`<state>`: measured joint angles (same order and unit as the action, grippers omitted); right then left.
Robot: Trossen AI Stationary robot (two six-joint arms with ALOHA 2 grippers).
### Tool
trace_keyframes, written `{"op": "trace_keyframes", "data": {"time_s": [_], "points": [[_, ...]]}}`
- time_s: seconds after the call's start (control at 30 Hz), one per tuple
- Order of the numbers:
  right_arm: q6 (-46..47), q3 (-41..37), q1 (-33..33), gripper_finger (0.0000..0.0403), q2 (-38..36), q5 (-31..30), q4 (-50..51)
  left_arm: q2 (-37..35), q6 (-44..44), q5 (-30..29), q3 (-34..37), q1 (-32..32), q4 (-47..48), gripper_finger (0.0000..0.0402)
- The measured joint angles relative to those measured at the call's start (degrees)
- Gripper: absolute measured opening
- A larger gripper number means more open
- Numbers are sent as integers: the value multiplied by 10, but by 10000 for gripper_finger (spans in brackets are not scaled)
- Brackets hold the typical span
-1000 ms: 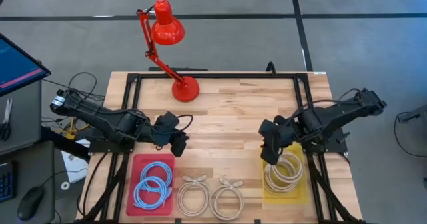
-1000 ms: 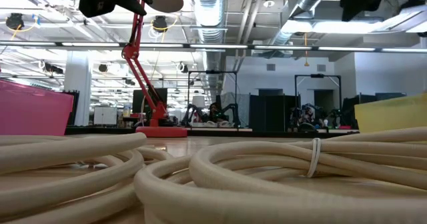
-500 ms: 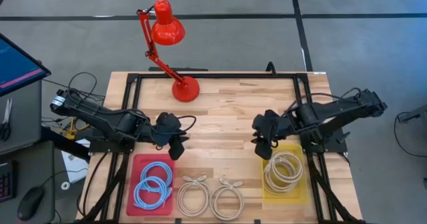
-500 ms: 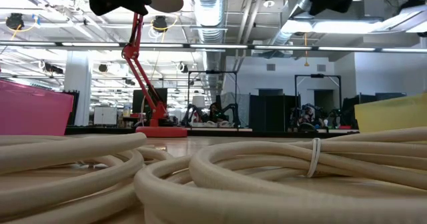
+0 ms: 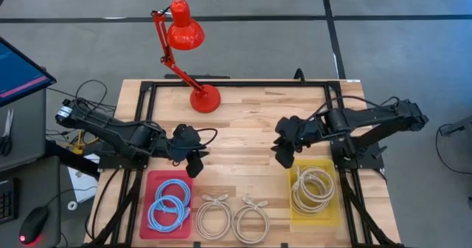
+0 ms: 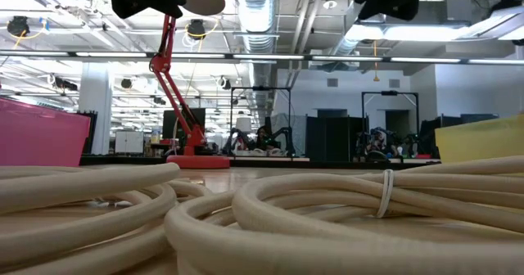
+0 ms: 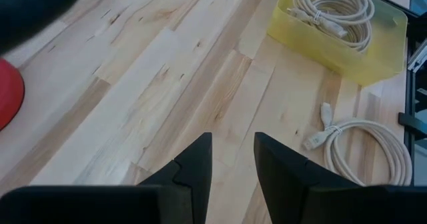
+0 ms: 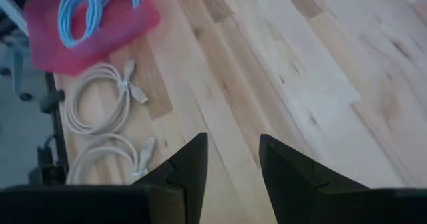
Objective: Pick & Place USB Port
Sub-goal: Put the light yellow charger cable into the yellow bin
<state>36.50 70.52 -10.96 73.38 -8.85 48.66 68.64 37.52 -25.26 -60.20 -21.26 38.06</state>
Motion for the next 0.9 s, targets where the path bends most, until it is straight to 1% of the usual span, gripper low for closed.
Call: {"op": "trace_keyframes", "data": {"time_s": [0.17, 0.47, 0.63, 0.9], "points": [[92, 0, -16, 126, 0, 15, 1, 0, 2, 0, 0, 0, -1, 111], [181, 0, -76, 132, 0, 15, -3, 0, -2, 0, 0, 0, -4, 111], [207, 0, -109, 133, 0, 15, -47, 0, -13, 0, 0, 0, -5, 111], [273, 0, -138, 133, 0, 9, -110, 0, -13, 0, 0, 0, -6, 111]]}}
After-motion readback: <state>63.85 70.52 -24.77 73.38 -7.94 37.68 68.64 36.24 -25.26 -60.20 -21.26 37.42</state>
